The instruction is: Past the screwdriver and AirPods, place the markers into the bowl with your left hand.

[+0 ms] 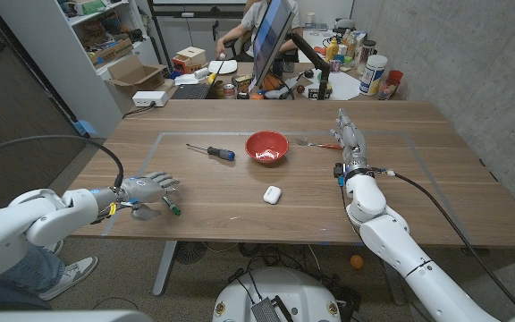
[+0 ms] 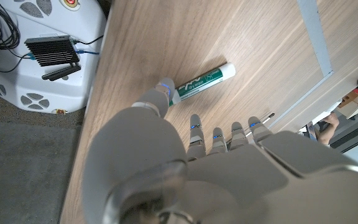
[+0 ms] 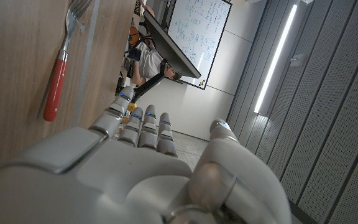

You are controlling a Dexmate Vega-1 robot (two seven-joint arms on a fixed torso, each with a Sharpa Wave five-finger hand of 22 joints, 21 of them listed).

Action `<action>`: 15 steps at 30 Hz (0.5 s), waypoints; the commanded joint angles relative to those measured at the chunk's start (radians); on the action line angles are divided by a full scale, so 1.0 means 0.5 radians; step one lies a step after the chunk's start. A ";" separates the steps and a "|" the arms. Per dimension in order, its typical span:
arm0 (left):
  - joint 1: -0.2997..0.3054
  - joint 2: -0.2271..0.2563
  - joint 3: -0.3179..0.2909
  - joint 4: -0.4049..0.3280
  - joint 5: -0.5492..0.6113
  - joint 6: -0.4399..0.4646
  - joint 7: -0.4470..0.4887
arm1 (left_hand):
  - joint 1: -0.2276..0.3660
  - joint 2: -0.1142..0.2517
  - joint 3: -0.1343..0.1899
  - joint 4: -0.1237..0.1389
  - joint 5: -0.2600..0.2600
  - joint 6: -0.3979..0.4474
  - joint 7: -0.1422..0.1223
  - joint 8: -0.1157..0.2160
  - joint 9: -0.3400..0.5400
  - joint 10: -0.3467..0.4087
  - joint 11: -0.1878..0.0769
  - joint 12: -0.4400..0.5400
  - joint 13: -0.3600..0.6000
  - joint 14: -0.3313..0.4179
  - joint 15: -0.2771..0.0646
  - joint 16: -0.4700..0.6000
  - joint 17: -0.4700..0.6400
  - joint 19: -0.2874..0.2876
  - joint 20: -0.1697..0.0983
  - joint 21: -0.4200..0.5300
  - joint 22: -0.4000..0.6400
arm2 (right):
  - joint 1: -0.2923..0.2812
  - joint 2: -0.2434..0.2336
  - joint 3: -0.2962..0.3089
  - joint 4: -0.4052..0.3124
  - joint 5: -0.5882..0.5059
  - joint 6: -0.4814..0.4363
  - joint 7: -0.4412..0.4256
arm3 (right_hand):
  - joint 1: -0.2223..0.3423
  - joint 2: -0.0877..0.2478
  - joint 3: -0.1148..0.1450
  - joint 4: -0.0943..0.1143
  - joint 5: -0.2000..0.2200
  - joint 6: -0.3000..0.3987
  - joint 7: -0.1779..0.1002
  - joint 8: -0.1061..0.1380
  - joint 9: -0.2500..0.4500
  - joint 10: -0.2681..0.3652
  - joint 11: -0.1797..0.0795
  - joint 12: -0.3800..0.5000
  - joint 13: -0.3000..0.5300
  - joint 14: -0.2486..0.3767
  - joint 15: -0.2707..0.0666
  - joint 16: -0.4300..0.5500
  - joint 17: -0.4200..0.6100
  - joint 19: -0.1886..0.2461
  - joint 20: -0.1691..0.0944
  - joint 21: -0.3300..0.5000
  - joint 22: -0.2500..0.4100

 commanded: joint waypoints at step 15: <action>-0.004 0.050 0.070 0.049 0.225 0.038 0.243 | 0.032 0.007 -0.023 0.001 -0.002 0.010 -0.029 0.021 0.015 0.004 -0.015 0.018 0.011 0.015 0.003 0.024 0.007 -0.063 0.012 0.008 0.009 | -0.017 0.019 0.014 0.032 0.009 0.053 -0.008 | -0.010 -0.006 0.006 -0.019 0.015 0.009 -0.006 -0.008 0.003 0.017 0.006 -0.001 0.009 0.009 0.002 0.001 0.001 0.009 0.018 -0.002 0.008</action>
